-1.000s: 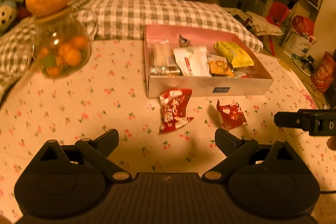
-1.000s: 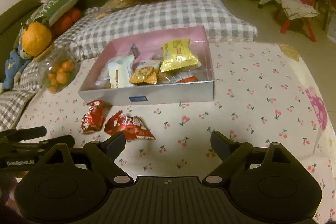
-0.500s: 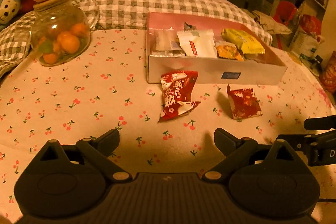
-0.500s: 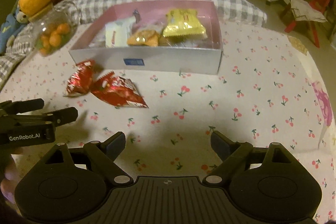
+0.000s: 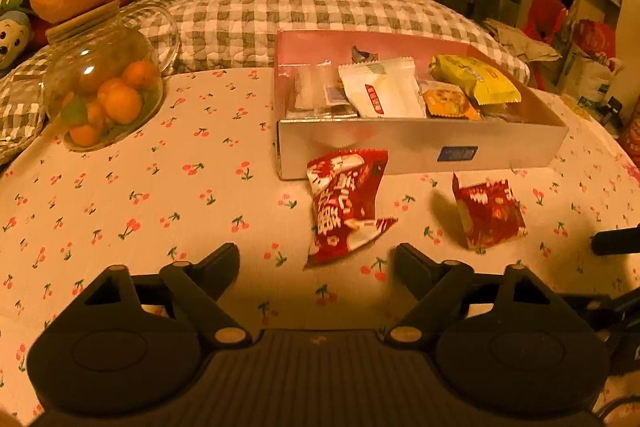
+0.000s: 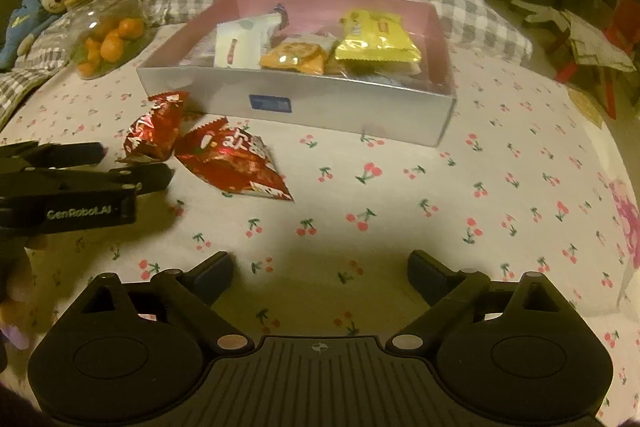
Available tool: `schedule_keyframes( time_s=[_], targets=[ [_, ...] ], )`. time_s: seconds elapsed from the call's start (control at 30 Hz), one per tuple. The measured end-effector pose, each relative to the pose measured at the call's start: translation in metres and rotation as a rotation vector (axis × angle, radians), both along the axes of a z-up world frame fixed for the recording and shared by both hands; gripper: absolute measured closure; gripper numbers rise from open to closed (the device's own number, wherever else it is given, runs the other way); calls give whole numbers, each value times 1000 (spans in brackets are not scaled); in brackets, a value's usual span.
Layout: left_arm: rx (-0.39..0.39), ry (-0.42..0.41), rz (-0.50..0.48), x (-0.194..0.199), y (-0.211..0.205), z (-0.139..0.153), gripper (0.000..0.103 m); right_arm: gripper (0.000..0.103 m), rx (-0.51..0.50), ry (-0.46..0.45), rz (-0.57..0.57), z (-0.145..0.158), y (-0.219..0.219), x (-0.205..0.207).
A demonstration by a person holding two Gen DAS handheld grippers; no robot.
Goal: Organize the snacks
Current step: 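Withdraw both tools from the box toward the two red candies, then grasp a red wrapped candy with the left tool while the right tool grasps the other red candy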
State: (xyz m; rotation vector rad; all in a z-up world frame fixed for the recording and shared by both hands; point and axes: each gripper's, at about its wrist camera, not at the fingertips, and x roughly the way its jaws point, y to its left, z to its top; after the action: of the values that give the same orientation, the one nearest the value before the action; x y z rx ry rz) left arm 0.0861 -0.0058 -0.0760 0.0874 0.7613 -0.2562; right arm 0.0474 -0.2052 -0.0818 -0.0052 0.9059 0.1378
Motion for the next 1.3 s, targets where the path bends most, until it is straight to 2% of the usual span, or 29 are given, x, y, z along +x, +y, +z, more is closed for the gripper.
schedule_keyframes(
  time_s=[0.2, 0.3, 0.63, 0.97, 1.13, 1.2, 1.23, 1.3],
  targets=[
    [-15, 5, -24, 7, 1, 4, 47, 5, 0, -28, 18, -1, 11, 9],
    [-2, 12, -60, 10, 0, 9, 68, 5, 1, -44, 34, -1, 17, 16],
    [-41, 69, -31, 11, 13, 15, 69, 7, -18, -77, 82, 2, 33, 29],
    [-67, 102, -28, 8, 22, 15, 69, 11, -2, -103, 75, 7, 40, 39],
    [-61, 102, -32, 6, 23, 15, 69, 24, -6, -114, 89, 6, 43, 40],
    [-60, 101, -32, 5, 23, 15, 69, 36, -5, -115, 99, 7, 44, 40],
    [-60, 101, -32, 4, 23, 15, 69, 38, -2, -116, 104, 7, 44, 39],
    [-59, 102, -33, 4, 23, 15, 69, 53, 5, -120, 122, 8, 45, 38]
  ],
)
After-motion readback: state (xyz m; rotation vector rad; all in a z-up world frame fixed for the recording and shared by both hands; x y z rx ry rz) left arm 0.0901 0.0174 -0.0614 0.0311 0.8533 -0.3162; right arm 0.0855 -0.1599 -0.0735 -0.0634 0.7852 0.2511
